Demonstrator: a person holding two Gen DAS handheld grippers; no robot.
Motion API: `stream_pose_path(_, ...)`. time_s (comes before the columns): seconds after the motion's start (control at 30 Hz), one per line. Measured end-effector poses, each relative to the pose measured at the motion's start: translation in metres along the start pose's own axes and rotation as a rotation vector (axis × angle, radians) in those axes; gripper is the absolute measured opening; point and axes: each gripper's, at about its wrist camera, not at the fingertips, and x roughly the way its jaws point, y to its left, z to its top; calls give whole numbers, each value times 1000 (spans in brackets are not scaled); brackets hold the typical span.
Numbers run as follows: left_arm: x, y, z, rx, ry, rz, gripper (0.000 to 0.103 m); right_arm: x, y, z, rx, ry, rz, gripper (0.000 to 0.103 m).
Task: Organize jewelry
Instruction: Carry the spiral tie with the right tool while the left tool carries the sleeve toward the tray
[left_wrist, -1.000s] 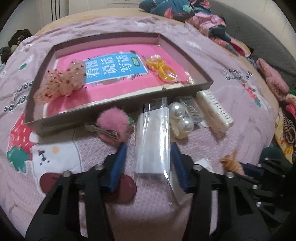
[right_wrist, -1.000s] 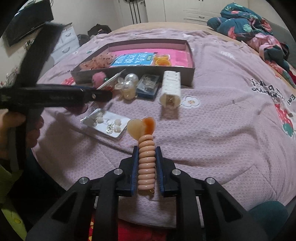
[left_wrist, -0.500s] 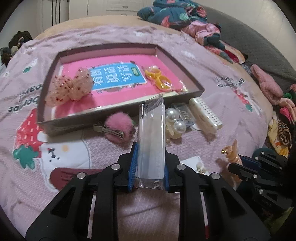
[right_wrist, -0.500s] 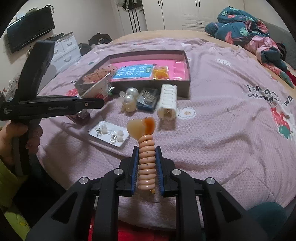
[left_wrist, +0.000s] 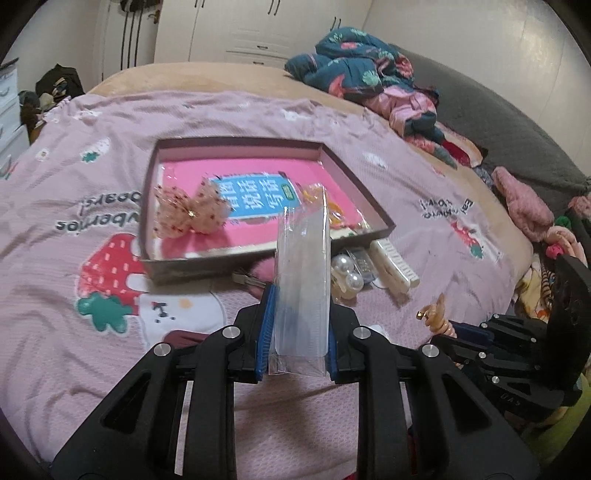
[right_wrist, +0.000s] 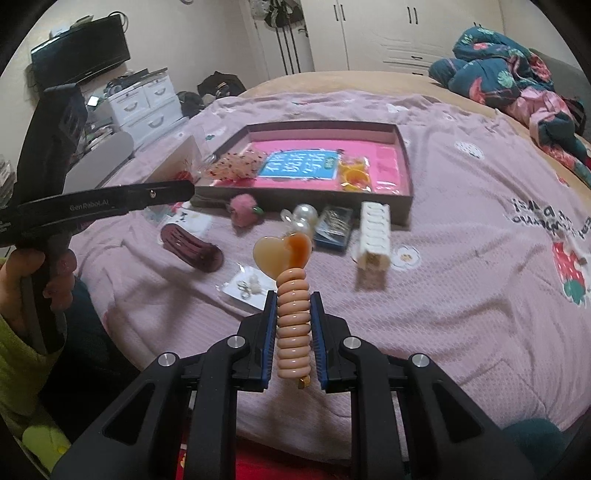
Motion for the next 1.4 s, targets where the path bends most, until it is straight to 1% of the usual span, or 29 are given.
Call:
stream_pose_path(0.17, -16, 13, 4, -30, -41, 10, 15, 1, 11, 10, -22, -5, 19, 17)
stream_pose_path(0.47, -39, 36, 12, -83, -109, 34, 15, 0, 23, 37, -47, -46, 37, 17)
stream_pose_path(0.8, -54, 45, 28, -98, -163, 46, 15, -4, 30, 75, -58, -104, 51, 17)
stream_pose_path(1.0, -59, 40, 45, -76, -184, 47, 15, -9, 26, 96, -56, -146, 47, 17)
stream_pose_path(1.07, -58, 38, 50, -74, -184, 26, 15, -12, 24, 102, -55, -160, 39, 17)
stream_pose_path(1.13, -54, 37, 55, -74, -180, 2, 15, -14, 20, 108, -48, -177, 29, 17)
stream_pose_path(1.4, -40, 31, 71, -55, -172, -9, 15, -18, -1, 125, -12, -212, -12, 17)
